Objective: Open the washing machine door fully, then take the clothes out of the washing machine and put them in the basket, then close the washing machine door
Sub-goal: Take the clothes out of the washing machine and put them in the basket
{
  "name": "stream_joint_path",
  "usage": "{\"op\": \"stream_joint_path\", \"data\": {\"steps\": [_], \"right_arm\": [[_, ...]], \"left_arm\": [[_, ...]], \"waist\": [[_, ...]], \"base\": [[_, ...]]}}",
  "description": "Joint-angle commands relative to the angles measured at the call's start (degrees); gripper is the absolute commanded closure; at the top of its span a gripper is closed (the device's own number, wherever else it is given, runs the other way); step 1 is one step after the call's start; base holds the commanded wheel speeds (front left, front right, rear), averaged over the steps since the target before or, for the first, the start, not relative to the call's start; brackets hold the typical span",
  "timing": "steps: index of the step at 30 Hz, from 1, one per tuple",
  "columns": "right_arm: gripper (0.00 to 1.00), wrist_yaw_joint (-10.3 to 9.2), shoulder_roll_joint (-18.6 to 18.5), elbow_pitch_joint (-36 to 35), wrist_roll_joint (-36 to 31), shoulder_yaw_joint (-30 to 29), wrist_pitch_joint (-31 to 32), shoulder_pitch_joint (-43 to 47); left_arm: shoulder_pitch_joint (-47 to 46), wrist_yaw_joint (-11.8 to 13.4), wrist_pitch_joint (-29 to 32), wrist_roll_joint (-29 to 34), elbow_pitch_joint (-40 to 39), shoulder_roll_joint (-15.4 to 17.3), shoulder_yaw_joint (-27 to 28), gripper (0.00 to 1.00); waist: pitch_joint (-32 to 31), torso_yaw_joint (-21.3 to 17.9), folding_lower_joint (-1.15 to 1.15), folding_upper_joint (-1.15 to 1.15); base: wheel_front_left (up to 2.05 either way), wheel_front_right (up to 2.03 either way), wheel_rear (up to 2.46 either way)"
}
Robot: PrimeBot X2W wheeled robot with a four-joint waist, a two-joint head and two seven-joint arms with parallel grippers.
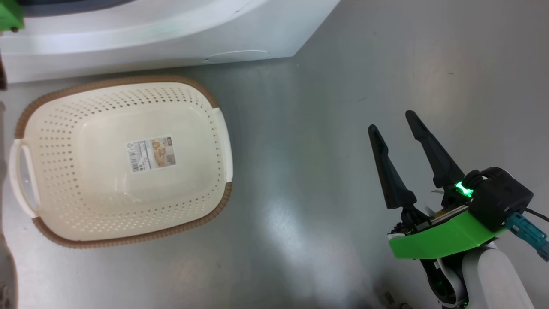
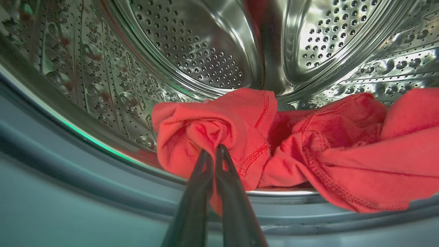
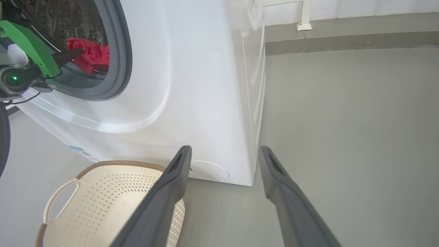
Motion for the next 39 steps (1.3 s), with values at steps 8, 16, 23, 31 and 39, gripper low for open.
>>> {"op": "stream_joint_path", "data": {"steps": [8,16,23,31,39], "right_arm": [[0.00,0.52,0.07,-1.09,-0.18,0.77,-0.48,0.61],[0.00,0.52,0.07,-0.43,-0.18,0.67,-0.45,0.38],[0.00,0.52,0.07,-0.07,-0.32,0.78,-0.26,0.30],[0.00,0.52,0.07,0.44,-0.08,0.89,-0.38,0.34],[0.00,0.52,0.07,0.90,0.36,0.80,-0.80,0.40]], "left_arm": [[5.11,-1.72,-0.29,0.85,-7.40,1.01,-0.22,1.00],[10.72,-2.80,-0.29,1.32,-14.38,0.72,-0.56,1.00],[15.12,-4.15,-0.29,1.96,-20.93,0.88,-1.89,1.00],[21.91,-4.43,-0.26,2.30,-28.98,1.86,-3.30,1.00],[29.62,-3.60,0.34,2.06,-39.17,3.49,-3.80,1.00]], "waist": [[-0.94,2.91,0.00,0.00],[-2.44,5.03,0.00,0.00],[-3.61,6.05,0.00,0.00],[-5.04,6.47,0.00,0.00],[-6.54,6.44,0.00,0.00]], "base": [[0.00,0.00,0.00],[0.00,0.00,0.00],[0.00,0.00,0.00],[0.00,0.00,0.00],[0.00,0.00,0.00]]}}
